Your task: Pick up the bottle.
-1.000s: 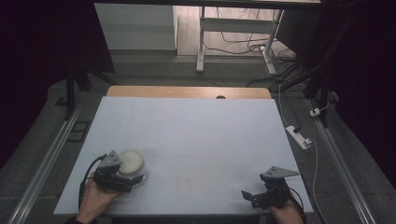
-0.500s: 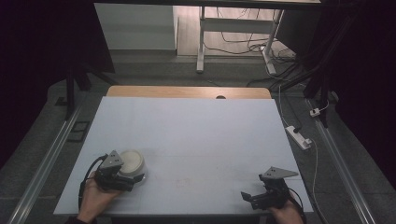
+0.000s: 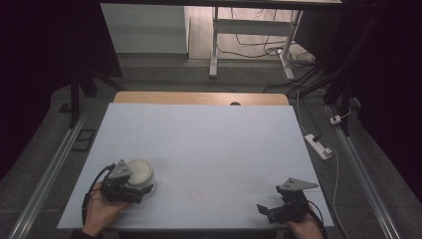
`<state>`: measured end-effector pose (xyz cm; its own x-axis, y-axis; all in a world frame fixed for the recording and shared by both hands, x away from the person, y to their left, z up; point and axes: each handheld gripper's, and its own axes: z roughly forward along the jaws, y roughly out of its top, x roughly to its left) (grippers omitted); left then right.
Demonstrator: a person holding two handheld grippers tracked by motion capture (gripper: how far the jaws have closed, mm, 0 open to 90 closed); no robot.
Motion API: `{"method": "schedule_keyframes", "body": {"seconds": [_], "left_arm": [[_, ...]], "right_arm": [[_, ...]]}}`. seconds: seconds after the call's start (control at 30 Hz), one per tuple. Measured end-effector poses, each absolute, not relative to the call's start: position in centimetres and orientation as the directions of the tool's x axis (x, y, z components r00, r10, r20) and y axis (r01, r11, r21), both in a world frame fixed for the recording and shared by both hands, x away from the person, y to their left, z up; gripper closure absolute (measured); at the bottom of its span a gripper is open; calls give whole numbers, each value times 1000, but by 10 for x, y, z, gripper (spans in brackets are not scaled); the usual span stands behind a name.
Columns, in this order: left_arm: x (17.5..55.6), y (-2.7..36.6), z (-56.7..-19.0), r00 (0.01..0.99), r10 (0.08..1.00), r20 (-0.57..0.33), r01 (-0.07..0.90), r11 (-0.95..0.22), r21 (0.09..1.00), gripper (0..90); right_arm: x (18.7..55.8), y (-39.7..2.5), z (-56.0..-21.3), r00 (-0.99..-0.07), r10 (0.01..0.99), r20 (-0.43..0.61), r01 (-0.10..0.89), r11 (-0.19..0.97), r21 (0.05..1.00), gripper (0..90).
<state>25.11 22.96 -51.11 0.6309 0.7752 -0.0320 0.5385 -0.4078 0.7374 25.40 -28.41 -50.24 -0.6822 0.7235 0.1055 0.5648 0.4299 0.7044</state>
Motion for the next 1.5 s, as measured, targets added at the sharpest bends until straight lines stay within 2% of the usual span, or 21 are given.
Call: {"method": "schedule_keyframes", "body": {"seconds": [0.33, 0.77, 1.5], "left_arm": [[253, 228, -499, 643, 764, -46, 522, -394, 756, 71], [261, 213, -481, 682, 731, -20, 486, -433, 759, 71], [289, 167, -459, 771, 637, 1, 416, -504, 757, 72]], "right_arm": [[254, -285, -502, -676, 728, 112, 568, 419, 709, 0], [253, -286, -502, -675, 729, 115, 565, 410, 716, 0], [253, -287, -501, -673, 731, 114, 562, 405, 722, 0]]}}
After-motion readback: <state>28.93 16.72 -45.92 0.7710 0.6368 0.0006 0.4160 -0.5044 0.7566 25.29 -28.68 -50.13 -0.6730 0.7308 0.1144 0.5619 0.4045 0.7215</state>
